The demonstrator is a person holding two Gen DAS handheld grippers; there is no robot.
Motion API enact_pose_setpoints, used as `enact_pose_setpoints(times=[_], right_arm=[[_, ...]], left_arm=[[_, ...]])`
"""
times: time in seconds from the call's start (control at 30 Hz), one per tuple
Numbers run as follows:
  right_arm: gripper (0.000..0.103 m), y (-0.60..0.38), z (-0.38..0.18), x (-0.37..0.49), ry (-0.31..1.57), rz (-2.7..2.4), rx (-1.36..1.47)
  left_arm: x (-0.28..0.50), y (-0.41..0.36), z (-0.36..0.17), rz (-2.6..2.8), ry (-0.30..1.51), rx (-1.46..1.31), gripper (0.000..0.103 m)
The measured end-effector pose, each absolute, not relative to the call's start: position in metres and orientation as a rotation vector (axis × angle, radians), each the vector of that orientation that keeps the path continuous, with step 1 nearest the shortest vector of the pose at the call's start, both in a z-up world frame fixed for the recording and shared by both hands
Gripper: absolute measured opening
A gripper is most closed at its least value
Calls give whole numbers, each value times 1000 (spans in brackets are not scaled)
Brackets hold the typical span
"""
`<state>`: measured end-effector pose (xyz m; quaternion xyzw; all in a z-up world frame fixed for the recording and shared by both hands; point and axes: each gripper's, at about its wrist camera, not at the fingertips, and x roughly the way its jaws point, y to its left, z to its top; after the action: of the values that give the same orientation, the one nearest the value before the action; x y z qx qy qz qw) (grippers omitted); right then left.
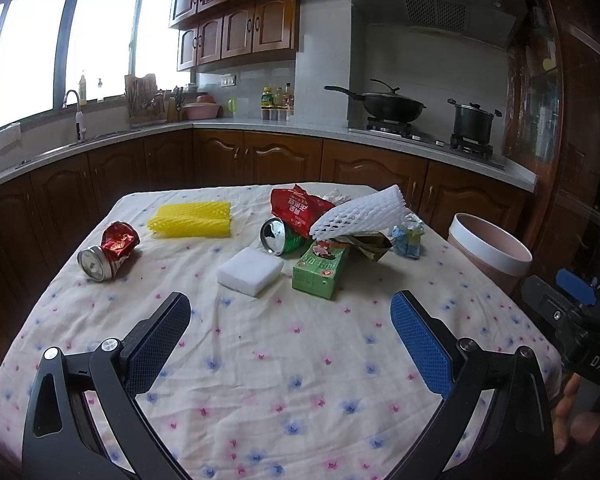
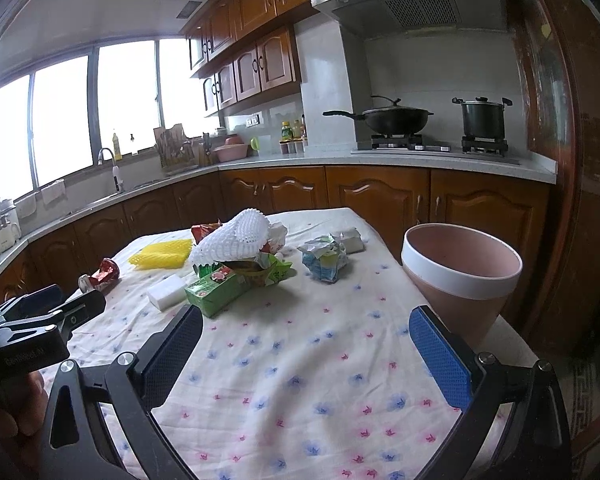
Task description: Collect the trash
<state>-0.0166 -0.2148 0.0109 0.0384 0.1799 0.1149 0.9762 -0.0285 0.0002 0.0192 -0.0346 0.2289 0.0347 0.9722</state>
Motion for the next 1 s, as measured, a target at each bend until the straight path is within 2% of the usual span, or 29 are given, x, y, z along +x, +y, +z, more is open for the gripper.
enact_pose_setpoints(times=[1.0], right_arm=[[103,-212,10,-13,378,237,89]], left_arm=[[-19,1,14,26,506,-83,102]])
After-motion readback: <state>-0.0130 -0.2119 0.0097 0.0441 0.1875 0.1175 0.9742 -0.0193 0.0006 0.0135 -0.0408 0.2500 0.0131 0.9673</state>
